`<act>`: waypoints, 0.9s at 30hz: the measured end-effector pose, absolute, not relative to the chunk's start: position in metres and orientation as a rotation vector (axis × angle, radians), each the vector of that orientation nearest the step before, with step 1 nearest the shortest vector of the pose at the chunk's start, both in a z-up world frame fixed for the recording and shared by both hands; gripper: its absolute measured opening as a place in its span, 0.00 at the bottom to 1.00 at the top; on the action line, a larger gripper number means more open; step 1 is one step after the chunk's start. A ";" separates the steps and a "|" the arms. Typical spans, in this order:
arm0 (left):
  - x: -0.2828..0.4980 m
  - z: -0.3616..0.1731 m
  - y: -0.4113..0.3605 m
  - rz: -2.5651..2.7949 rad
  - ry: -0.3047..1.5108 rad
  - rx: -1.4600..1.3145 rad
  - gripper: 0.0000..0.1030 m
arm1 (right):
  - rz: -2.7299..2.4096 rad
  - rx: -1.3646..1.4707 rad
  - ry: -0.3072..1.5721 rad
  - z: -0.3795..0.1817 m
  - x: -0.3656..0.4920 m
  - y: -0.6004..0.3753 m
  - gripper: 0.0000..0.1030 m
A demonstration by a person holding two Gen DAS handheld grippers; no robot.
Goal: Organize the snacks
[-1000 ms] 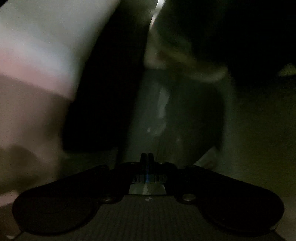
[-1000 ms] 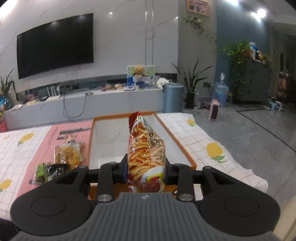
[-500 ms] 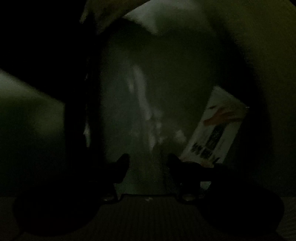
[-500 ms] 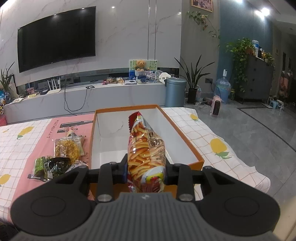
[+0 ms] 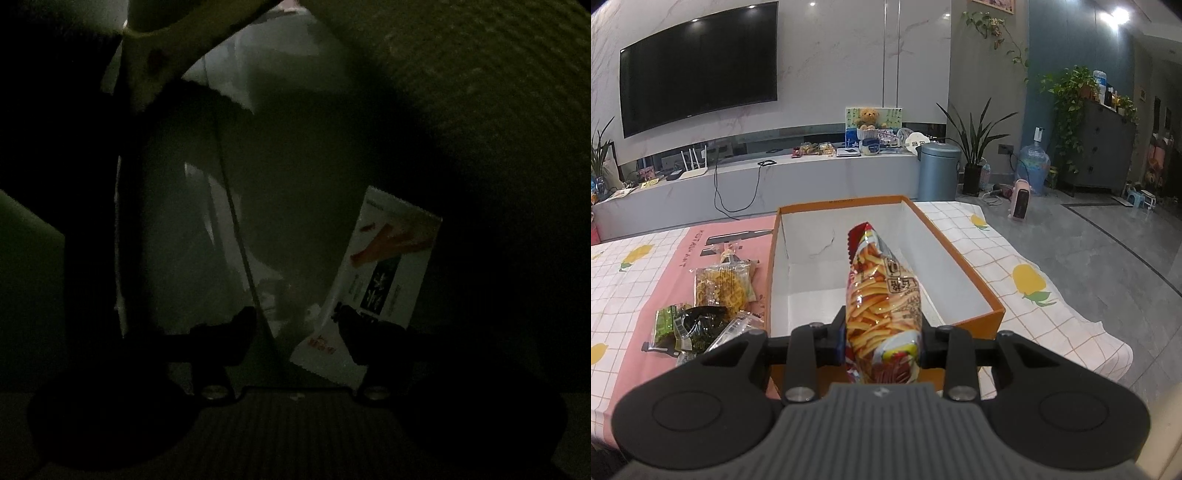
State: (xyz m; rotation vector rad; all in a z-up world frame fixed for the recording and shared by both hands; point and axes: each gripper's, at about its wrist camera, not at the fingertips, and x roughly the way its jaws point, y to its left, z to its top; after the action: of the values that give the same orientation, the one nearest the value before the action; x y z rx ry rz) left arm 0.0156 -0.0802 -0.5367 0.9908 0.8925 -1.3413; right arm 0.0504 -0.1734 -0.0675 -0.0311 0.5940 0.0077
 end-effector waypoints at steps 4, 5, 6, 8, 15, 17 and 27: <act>0.016 -0.546 -0.081 -1.411 0.920 0.891 0.72 | 0.014 -0.039 0.598 -0.068 0.051 -0.171 0.31; 0.015 -0.548 -0.080 -1.438 0.930 0.874 0.73 | 0.014 -0.044 0.599 -0.068 0.051 -0.169 0.31; 0.014 -0.547 -0.079 -1.443 0.927 0.868 0.73 | 0.015 -0.049 0.602 -0.069 0.051 -0.168 0.31; 0.013 -0.546 -0.076 -1.443 0.920 0.869 0.73 | 0.019 -0.053 0.605 -0.069 0.051 -0.168 0.31; 0.009 -0.552 -0.073 -1.494 0.938 0.882 0.75 | 0.016 -0.030 0.612 -0.070 0.054 -0.171 0.31; 0.008 -0.555 -0.072 -1.509 0.874 0.840 0.78 | 0.016 -0.025 0.607 -0.070 0.054 -0.169 0.31; 0.019 -0.557 -0.047 -1.315 0.857 0.798 0.67 | 0.022 -0.043 0.604 -0.073 0.054 -0.164 0.31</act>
State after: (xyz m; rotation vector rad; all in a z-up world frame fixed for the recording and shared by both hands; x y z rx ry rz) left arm 0.0189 -0.0475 -0.5571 0.7979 0.8572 -1.3151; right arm 0.0542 -0.1639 -0.0732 -0.0425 0.6039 0.0220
